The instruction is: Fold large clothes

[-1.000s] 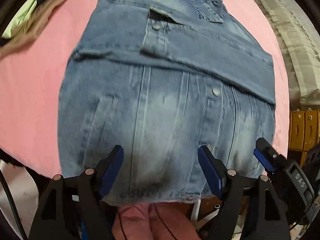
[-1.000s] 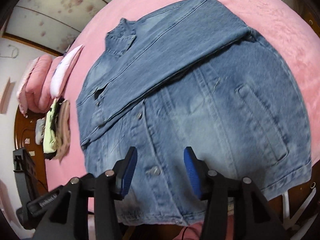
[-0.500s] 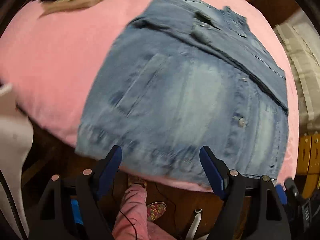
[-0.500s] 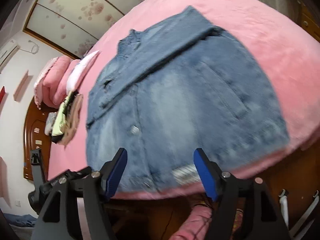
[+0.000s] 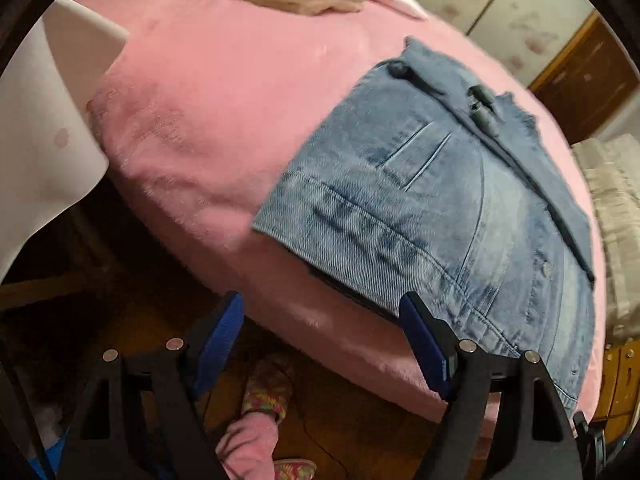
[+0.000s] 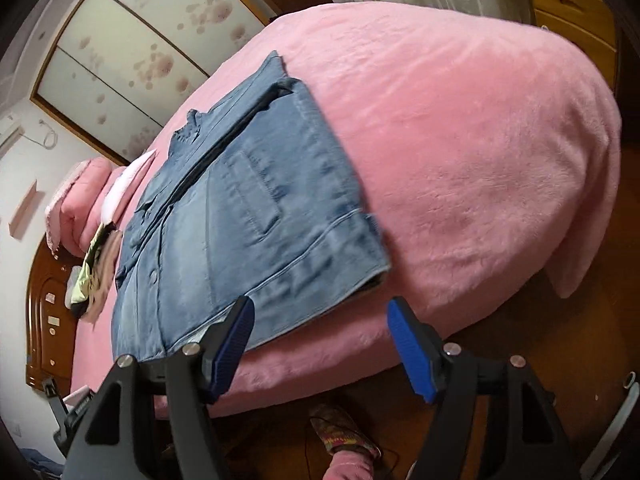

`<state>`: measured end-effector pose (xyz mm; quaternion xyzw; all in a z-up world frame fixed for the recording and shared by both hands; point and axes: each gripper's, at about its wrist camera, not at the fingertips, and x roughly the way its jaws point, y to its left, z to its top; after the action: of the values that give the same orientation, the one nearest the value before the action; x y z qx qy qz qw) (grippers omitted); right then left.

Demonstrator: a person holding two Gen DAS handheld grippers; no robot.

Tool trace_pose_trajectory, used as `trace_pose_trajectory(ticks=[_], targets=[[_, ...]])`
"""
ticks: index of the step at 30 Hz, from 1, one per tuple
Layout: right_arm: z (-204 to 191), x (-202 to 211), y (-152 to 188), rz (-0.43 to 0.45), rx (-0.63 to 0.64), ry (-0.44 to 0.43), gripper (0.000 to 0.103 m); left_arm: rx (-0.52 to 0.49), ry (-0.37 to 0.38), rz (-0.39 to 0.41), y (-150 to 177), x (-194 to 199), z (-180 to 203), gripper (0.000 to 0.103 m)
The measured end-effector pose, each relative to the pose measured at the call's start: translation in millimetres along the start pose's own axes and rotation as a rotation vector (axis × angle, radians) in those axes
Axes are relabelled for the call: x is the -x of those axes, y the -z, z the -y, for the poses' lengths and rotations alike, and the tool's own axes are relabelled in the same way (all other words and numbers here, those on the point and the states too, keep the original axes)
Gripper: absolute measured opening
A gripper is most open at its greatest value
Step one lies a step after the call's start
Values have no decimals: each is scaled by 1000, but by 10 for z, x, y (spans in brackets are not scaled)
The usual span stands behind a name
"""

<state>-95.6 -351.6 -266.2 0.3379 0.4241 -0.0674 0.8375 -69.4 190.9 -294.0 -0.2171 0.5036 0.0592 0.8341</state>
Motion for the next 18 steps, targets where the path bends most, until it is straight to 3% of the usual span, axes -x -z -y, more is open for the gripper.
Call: trace_pose_trajectory(ticks=[4,12,15,16,18], targets=[[88,-122,-108,35,-22,-53,69,20,27,67,-33,-52,-123,78],[87,-306,-247,59,-86,-39,68,174,106,123,-116,-239,-383,78],[117,-295,-232,67,-106,-13,51,242,155,152,-146,-254,-538,78],[137,-274,-227,65,-113,-3,42,275,210,131,-162,-274,-608,76],[205,-228,-216,65,-164,-27,38,334,338,81,-185,-338,-703,66]])
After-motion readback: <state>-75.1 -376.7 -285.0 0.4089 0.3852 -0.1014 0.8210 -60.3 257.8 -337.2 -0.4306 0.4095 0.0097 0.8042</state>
